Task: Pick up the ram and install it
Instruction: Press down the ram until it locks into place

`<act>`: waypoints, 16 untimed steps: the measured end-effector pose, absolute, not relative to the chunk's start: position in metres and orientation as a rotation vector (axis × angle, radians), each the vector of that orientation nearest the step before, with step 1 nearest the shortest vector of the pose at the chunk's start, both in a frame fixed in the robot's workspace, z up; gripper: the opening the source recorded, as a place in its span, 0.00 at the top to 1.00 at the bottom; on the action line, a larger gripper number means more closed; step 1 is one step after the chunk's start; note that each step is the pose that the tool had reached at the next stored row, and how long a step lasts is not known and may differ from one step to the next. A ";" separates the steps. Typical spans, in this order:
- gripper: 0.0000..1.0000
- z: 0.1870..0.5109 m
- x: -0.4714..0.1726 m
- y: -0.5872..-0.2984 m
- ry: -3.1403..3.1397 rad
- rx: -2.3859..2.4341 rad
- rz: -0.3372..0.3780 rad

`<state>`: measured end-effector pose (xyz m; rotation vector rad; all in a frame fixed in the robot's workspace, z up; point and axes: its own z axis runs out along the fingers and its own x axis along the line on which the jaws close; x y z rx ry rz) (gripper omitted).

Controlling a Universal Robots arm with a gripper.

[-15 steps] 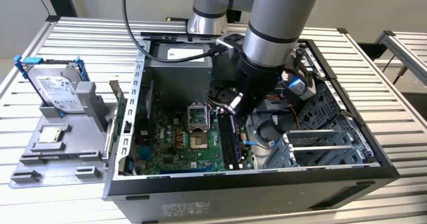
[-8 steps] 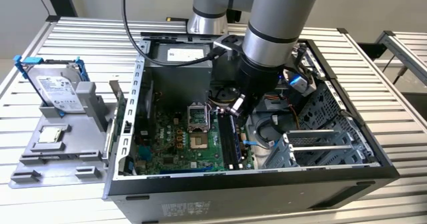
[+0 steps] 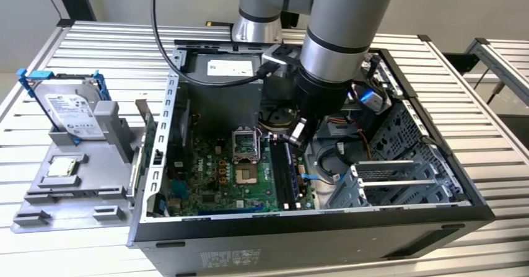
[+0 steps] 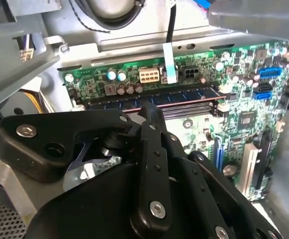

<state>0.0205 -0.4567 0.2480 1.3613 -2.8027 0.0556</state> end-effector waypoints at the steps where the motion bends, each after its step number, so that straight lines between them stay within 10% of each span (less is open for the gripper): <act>1: 1.00 0.248 0.020 -0.457 -2.794 1.378 0.056; 16: 1.00 0.248 0.020 -0.457 -2.673 1.608 0.059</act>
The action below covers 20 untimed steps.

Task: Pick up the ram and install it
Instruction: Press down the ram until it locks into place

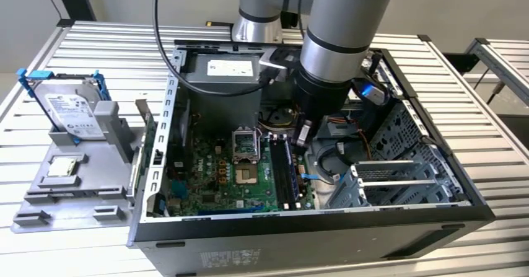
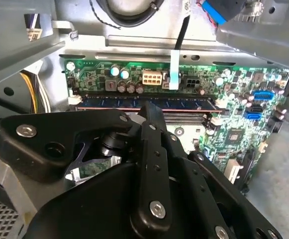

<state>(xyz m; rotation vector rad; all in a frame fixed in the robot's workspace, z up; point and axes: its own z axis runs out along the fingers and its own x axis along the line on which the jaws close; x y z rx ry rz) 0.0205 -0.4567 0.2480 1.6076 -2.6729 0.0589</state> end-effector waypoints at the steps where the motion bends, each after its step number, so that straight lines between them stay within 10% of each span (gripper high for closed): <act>1: 1.00 0.248 0.020 -0.457 -2.665 1.621 0.059; 20: 1.00 0.248 0.020 -0.457 -2.472 1.910 0.063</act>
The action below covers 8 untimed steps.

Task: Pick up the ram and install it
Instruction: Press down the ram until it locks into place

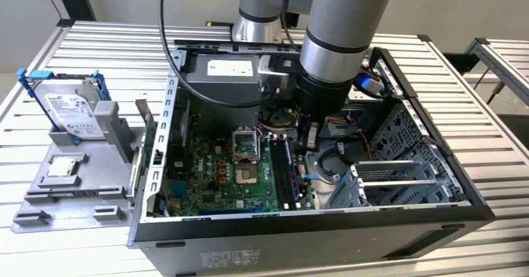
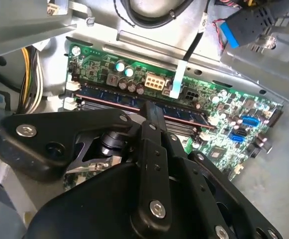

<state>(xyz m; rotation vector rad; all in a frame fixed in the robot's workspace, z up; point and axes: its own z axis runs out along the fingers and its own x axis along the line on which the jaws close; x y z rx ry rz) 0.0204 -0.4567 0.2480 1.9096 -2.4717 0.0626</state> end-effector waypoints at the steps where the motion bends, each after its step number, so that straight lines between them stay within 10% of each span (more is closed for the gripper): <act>1: 1.00 0.248 0.020 -0.457 -2.465 1.918 0.063; 8: 1.00 0.248 0.020 -0.457 -2.418 1.979 0.063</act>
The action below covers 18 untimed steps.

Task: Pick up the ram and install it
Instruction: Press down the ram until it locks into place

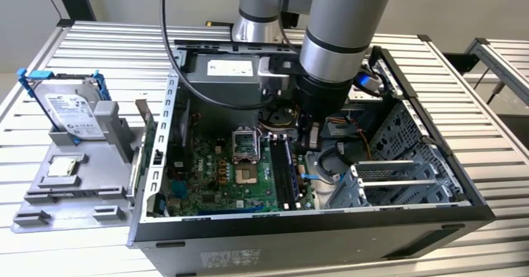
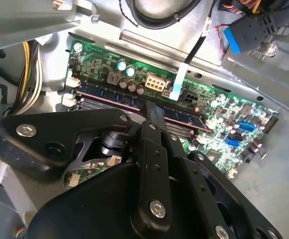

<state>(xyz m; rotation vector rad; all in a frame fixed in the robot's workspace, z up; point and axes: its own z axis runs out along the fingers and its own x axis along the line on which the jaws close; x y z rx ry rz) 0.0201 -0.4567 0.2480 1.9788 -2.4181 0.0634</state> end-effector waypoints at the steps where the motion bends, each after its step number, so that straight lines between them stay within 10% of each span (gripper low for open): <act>1: 1.00 0.248 0.020 -0.457 -2.412 1.987 0.063; 18: 1.00 0.248 0.017 -0.457 -2.356 2.055 0.064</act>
